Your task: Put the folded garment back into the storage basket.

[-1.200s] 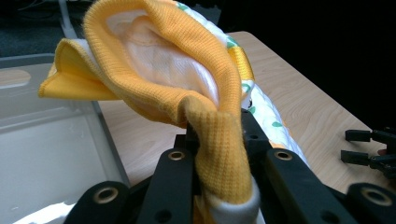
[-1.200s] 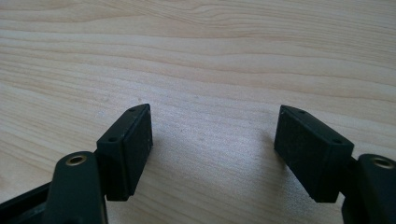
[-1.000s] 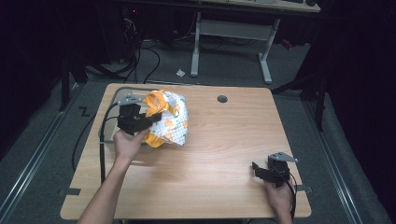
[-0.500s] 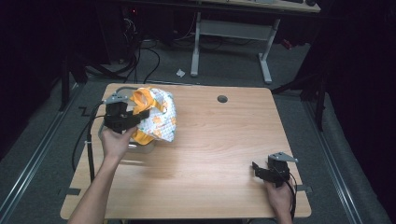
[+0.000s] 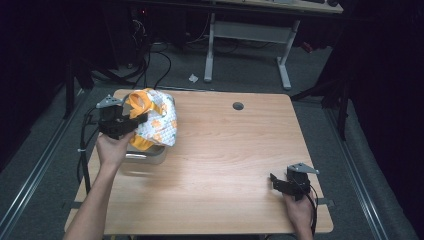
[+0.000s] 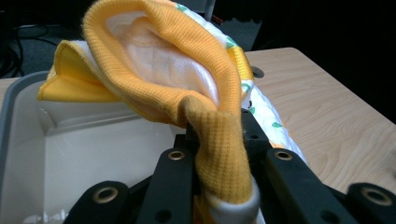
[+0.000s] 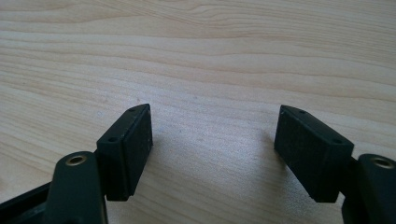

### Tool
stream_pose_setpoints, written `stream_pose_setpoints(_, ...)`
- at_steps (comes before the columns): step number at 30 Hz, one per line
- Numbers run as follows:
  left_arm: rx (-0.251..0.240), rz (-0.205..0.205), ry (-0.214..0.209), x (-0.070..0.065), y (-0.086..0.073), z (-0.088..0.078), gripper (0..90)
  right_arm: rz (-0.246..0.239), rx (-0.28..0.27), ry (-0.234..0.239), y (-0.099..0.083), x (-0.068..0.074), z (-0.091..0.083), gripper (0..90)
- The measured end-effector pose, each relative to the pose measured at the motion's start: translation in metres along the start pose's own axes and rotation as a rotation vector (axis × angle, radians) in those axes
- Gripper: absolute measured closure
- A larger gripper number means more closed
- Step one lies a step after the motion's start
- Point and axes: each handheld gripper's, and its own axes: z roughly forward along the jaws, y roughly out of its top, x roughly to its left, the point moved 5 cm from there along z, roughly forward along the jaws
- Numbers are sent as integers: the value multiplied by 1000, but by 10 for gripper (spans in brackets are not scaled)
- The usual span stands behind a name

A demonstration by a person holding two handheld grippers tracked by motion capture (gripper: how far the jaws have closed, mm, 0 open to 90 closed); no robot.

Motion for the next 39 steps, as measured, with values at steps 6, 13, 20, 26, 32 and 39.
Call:
stream_pose_setpoints(6,12,4,18,10,-1,1,784,2,1,0,0,0,0,283)
stream_pose_setpoints(13,19,-3,30,20,-1,4,785,2,1,0,0,0,0,283)
stream_pose_setpoints(20,27,-12,31,30,-3,10,785,2,1,-1,0,0,0,283)
stream_pose_setpoints(26,35,-21,30,38,-5,14,784,2,1,-1,0,0,0,283)
stream_pose_setpoints(32,52,-17,33,43,-9,23,784,2,1,-1,0,0,0,283)
stream_pose_setpoints(39,70,-38,32,54,-18,31,784,2,1,-1,0,0,0,283)
